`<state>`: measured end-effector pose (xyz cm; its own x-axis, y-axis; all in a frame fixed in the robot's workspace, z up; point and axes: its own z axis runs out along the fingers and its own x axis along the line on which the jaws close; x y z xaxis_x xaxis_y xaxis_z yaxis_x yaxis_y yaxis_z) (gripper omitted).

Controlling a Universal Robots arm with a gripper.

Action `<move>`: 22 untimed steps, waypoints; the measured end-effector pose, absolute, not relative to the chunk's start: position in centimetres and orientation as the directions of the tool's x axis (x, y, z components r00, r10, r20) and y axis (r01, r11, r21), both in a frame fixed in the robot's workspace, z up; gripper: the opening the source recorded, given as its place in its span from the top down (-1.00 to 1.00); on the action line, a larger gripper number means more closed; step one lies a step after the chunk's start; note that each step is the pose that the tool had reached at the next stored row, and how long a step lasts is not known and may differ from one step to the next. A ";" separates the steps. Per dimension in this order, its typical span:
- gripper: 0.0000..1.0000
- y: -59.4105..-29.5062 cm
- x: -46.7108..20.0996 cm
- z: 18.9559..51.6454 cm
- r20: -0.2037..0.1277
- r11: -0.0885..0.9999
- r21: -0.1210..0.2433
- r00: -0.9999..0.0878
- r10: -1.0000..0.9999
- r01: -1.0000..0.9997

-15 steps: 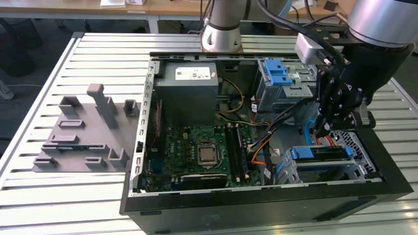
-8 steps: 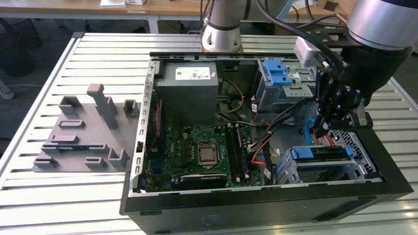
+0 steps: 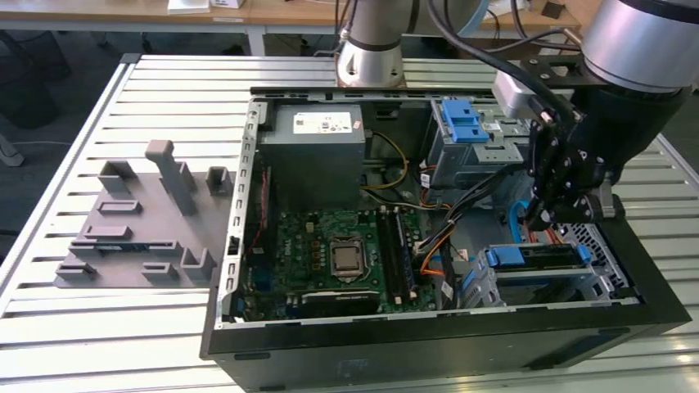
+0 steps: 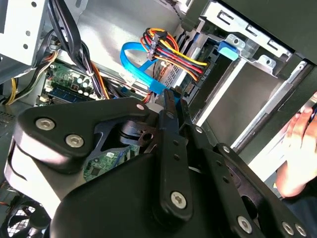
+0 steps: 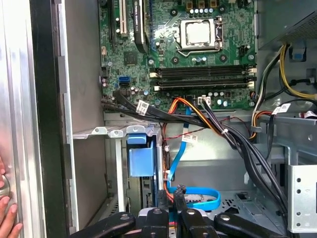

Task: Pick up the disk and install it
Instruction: 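Insert the second disk wire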

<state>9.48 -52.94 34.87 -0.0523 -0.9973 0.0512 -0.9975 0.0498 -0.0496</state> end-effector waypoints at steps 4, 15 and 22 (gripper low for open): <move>0.67 -53.1 9.5 34.6 0.050 0.050 -0.050 -0.052 -0.997 -0.997; 0.67 -53.8 9.5 34.4 0.049 0.050 -0.050 -0.052 -0.997 -0.997; 0.67 -54.4 9.5 34.2 0.048 0.039 -0.051 -0.041 -0.998 -0.998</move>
